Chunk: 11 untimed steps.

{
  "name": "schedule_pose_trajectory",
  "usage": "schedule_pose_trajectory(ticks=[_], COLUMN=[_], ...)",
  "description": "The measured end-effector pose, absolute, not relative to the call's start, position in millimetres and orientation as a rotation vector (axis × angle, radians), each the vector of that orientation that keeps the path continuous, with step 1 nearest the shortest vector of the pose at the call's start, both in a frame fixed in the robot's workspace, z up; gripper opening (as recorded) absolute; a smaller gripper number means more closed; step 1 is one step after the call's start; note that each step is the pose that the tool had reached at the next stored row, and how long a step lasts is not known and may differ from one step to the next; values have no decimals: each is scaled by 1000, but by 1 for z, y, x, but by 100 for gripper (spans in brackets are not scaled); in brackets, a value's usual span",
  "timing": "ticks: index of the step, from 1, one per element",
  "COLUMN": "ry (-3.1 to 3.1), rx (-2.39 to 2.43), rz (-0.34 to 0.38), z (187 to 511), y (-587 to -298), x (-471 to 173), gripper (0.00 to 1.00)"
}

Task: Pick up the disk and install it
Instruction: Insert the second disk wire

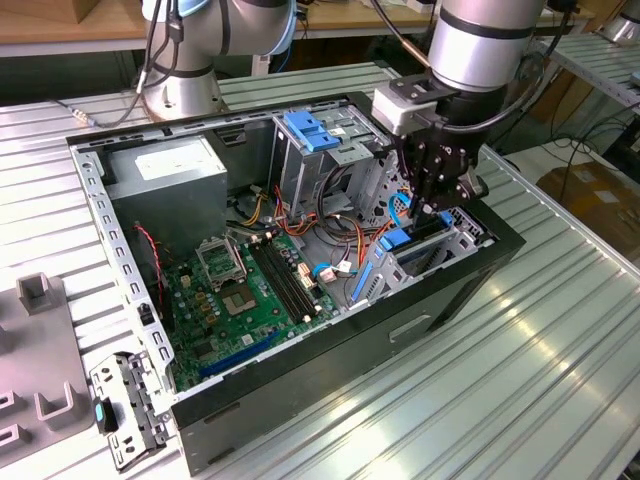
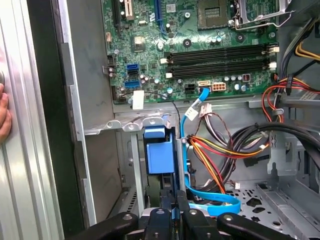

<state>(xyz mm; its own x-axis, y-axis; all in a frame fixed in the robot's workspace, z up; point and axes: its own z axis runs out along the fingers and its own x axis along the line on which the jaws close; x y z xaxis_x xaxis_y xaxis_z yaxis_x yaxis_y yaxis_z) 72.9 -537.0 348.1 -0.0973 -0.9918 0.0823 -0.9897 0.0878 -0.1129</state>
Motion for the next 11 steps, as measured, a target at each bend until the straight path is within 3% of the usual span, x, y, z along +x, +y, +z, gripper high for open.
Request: schedule_pose_trajectory(ticks=[11], ry=[2295], rx=[-2101], rz=[-203], z=[348], y=[-539], x=[73], gripper=[16])
